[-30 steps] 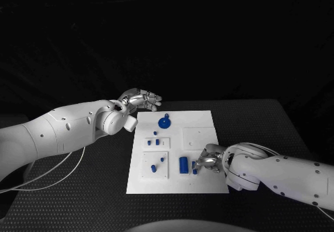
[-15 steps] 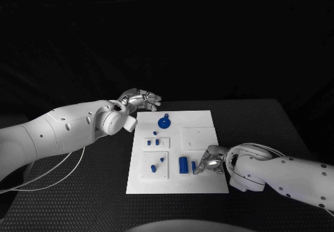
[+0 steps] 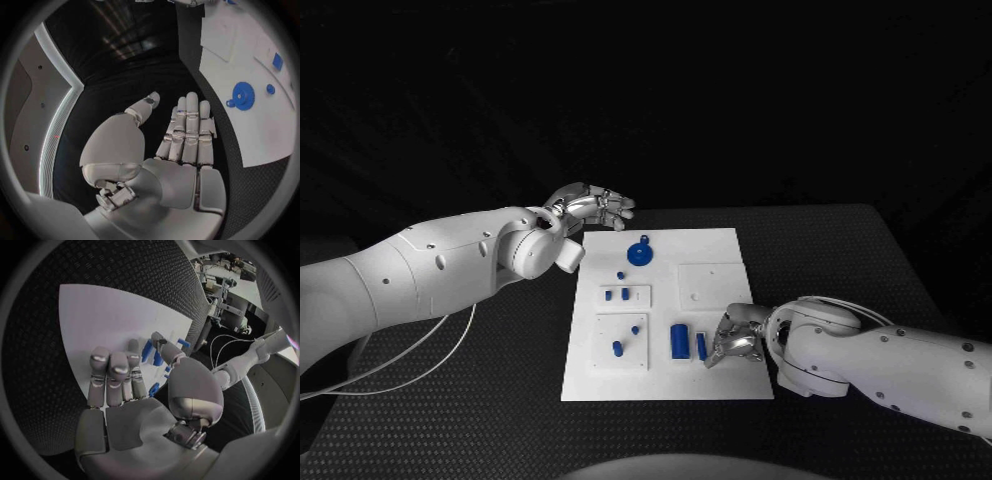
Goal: Assemble the parts on the task board
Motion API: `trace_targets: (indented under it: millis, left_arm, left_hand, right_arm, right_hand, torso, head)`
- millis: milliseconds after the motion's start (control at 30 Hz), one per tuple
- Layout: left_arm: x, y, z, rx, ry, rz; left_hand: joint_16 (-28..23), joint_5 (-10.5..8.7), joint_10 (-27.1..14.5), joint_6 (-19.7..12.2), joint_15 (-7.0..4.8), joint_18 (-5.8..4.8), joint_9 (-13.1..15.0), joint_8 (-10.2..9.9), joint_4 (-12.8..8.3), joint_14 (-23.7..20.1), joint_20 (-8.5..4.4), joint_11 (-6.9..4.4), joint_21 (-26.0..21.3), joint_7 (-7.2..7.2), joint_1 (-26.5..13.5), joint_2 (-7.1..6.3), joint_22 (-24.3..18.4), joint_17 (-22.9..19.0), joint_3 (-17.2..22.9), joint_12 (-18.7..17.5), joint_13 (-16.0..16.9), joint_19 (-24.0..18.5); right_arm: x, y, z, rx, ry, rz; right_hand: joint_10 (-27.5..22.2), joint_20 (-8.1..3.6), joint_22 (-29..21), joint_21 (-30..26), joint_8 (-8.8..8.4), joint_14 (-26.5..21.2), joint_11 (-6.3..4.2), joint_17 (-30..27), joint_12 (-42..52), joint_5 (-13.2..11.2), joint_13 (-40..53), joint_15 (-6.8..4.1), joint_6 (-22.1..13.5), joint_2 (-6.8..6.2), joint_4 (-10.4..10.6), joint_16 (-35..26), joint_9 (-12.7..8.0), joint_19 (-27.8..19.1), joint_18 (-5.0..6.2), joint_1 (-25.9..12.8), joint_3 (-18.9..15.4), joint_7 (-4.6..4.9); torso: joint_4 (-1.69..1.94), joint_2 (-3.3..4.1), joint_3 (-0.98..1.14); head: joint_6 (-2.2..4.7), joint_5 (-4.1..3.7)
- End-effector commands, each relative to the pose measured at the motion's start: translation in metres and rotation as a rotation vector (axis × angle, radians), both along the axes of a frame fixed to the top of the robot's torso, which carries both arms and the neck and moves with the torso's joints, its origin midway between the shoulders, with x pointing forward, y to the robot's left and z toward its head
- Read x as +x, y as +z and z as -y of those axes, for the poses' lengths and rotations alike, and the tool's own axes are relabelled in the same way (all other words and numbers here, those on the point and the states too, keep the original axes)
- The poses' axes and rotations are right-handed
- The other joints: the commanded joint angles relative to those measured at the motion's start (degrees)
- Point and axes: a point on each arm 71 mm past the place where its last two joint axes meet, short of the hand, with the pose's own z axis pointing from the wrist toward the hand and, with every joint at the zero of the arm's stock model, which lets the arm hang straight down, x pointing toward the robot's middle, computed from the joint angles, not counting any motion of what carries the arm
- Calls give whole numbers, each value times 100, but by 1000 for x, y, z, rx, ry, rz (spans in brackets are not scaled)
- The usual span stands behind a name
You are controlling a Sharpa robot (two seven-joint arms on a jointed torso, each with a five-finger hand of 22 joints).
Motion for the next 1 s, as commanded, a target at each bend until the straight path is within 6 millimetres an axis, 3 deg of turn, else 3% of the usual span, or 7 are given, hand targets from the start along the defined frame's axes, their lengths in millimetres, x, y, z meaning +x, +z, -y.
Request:
trace_targets:
  millis: [33,433,600,833,1000]
  left_arm:
    - [0,1,2,-6,-18,5]
    - [-1,1,2,-6,-19,3]
    - [-1,1,2,-4,-20,2]
    - [-1,1,3,-4,-21,2]
    - [0,1,3,-4,-21,2]
  left_hand:
    - [-29,-23,-42,-41,27,6,-1,23,36,-7,40,-2,-25,-1,-73,-2,125,10,4,16,-1,2]
    - [-30,-23,-42,-41,27,6,-1,24,40,-6,40,-2,-26,-1,-74,-1,125,13,4,16,-1,2]
    - [-31,-23,-42,-41,27,6,-1,25,40,-6,40,-3,-27,-1,-73,0,125,14,4,16,0,2]
    - [-32,-22,-41,-41,26,6,-1,26,42,-5,40,-3,-27,-2,-72,2,125,16,5,16,0,3]
    - [-34,-21,-41,-40,26,7,0,27,46,-5,40,-3,-27,-2,-72,11,125,17,7,17,0,4]
  right_arm:
    - [0,-1,-2,-11,14,19]
    - [3,-3,-1,-32,-3,45]
    - [4,-3,-3,-56,13,52]
    - [5,-5,-6,-62,20,60]
    - [5,-5,-7,-72,23,64]
  right_hand:
    - [-11,16,-13,21,-5,-30,0,-1,-1,-31,1,-13,26,86,14,21,-11,-19,121,-11,-50,7]
    - [44,23,-36,18,1,-4,-30,-18,-3,-31,-7,-34,103,319,210,23,-13,7,121,-245,-54,-24]
    - [65,3,-38,22,-3,1,-45,-23,-3,-31,-6,-49,127,464,110,23,-17,8,121,-90,120,-38]
    - [85,7,-36,35,-7,4,-45,-28,-2,-32,-3,-48,155,573,16,26,-22,13,121,11,278,-39]
    - [98,20,-34,43,-8,7,-46,-30,2,-32,2,-46,170,532,9,29,-23,16,121,-53,272,-40]
  torso:
    - [4,-1,-1]
    - [3,3,-6]
    - [0,-1,-5]
    - [5,1,-4]
    - [1,-1,-4]
  head:
    - [-5,-2]
    - [-19,7]
    - [-27,11]
    - [-22,9]
    - [-21,11]
